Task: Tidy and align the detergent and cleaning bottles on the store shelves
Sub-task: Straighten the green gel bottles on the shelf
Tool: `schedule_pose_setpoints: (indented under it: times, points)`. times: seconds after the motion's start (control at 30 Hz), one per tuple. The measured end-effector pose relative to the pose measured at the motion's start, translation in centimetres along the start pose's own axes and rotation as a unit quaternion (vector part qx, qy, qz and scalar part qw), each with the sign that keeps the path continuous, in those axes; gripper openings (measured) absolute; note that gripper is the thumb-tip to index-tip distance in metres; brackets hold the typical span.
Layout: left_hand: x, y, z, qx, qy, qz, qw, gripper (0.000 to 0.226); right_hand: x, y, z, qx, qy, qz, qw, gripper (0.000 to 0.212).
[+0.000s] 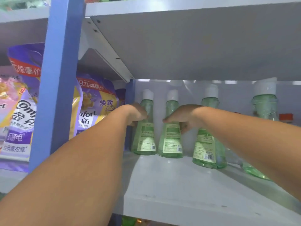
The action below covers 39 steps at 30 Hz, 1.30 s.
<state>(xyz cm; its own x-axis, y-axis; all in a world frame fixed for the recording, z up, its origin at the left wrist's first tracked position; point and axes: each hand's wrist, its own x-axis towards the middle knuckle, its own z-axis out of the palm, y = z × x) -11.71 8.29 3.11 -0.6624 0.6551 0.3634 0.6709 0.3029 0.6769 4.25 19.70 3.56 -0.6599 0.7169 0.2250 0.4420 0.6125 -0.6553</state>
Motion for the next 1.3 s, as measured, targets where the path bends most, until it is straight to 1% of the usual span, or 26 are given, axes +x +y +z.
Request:
schedule_pose_setpoints:
  times: [0.07,0.1,0.13,0.2,0.23,0.27,0.33,0.37,0.4,0.43,0.47,0.53,0.57,0.6,0.67,0.7,0.73,0.77,0.83,0.9,0.93,0.97,1.07,1.1,1.17,1.3]
  points:
    - [0.1,-0.1,-0.1,0.022,-0.002,0.005,1.000,0.037,0.6,0.1,0.1,0.005,0.047,-0.008,0.999,0.088]
    - [-0.1,-0.1,-0.1,0.042,0.006,0.006,0.999,0.042,0.8,0.1,0.1,0.007,0.065,-0.018,0.998,0.086]
    - [-0.3,-0.2,-0.2,0.068,0.020,0.007,0.997,0.048,1.0,0.3,0.1,0.010,0.075,-0.030,0.997,0.081]
    - [-0.5,-0.4,-0.2,0.090,0.044,0.009,0.995,0.055,1.3,0.7,-0.2,0.026,0.074,-0.055,0.995,0.063]
    - [-0.3,-0.5,-0.1,0.073,0.055,0.009,0.996,0.049,1.5,0.8,-0.4,0.044,0.064,-0.066,0.995,0.052]
    - [-0.2,-0.6,0.0,0.042,0.062,0.003,0.997,0.039,1.7,0.8,-0.5,0.071,0.049,-0.074,0.994,0.044]
    - [0.0,-0.6,0.1,-0.005,0.065,-0.015,0.998,0.023,1.8,0.8,-0.2,0.121,0.021,-0.083,0.989,0.034]
    - [0.0,-0.5,0.1,-0.002,0.062,-0.018,0.998,0.021,1.8,0.8,0.1,0.126,0.017,-0.085,0.988,0.038]
    - [0.0,-0.5,0.0,0.008,0.057,-0.018,0.998,0.025,1.9,0.8,0.4,0.112,0.020,-0.082,0.990,0.049]
    - [0.0,-0.5,-0.1,0.023,0.056,-0.014,0.998,0.034,2.0,0.8,0.6,0.090,0.027,-0.077,0.993,0.061]
    - [-0.2,-0.4,-0.2,0.040,0.058,-0.010,0.997,0.048,1.9,0.8,0.7,0.076,0.034,-0.076,0.994,0.067]
    - [-0.6,-0.4,-0.2,0.068,0.067,-0.002,0.995,0.068,1.9,0.7,0.3,0.087,0.031,-0.085,0.992,0.062]
    - [-0.7,-0.5,-0.1,0.065,0.070,0.002,0.995,0.070,1.8,0.7,0.1,0.100,0.022,-0.093,0.990,0.055]
    - [-0.7,-0.6,0.0,0.032,0.067,-0.003,0.997,0.065,1.7,0.6,0.0,0.112,0.013,-0.101,0.989,0.047]
    - [-0.8,-0.7,0.2,-0.058,0.053,-0.026,0.997,0.044,1.6,0.7,0.3,0.140,0.004,-0.114,0.984,0.035]
    - [-0.9,-0.7,0.2,-0.076,0.045,-0.035,0.995,0.035,1.7,0.7,0.6,0.150,0.006,-0.116,0.982,0.034]
    - [-1.0,-0.7,0.1,-0.070,0.042,-0.037,0.996,0.031,1.7,0.8,0.9,0.148,0.014,-0.115,0.982,0.034]
    - [-1.0,-0.8,0.0,-0.057,0.043,-0.035,0.997,0.033,1.7,0.9,1.1,0.137,0.024,-0.113,0.984,0.036]
    - [-1.4,-0.8,-0.1,-0.022,0.058,-0.020,0.998,0.048,1.7,1.0,1.2,0.124,0.032,-0.114,0.985,0.036]
    - [-1.8,-0.8,-0.2,0.034,0.082,0.001,0.996,0.065,1.6,1.0,0.9,0.121,0.026,-0.127,0.984,0.032]
    - [-2.0,-0.7,-0.2,0.064,0.092,0.004,0.994,0.068,1.5,1.0,0.8,0.115,0.025,-0.134,0.984,0.029]
    - [-2.2,-0.7,-0.1,0.072,0.093,0.005,0.993,0.066,1.5,1.0,0.8,0.113,0.026,-0.136,0.984,0.028]
    - [-2.6,-0.6,0.2,-0.030,0.049,-0.034,0.998,0.042,1.2,1.1,1.0,0.112,0.008,-0.119,0.987,0.032]
    - [-2.8,-0.5,0.2,-0.042,0.039,-0.043,0.997,0.038,1.2,1.2,1.2,0.104,0.002,-0.113,0.988,0.034]
    - [-2.9,-0.5,0.1,-0.052,0.030,-0.044,0.997,0.039,1.1,1.3,1.3,0.087,0.007,-0.113,0.990,0.033]
    - [-3.0,-0.3,0.1,-0.052,0.033,-0.037,0.997,0.049,1.4,1.4,1.7,0.073,0.046,-0.117,0.989,0.023]
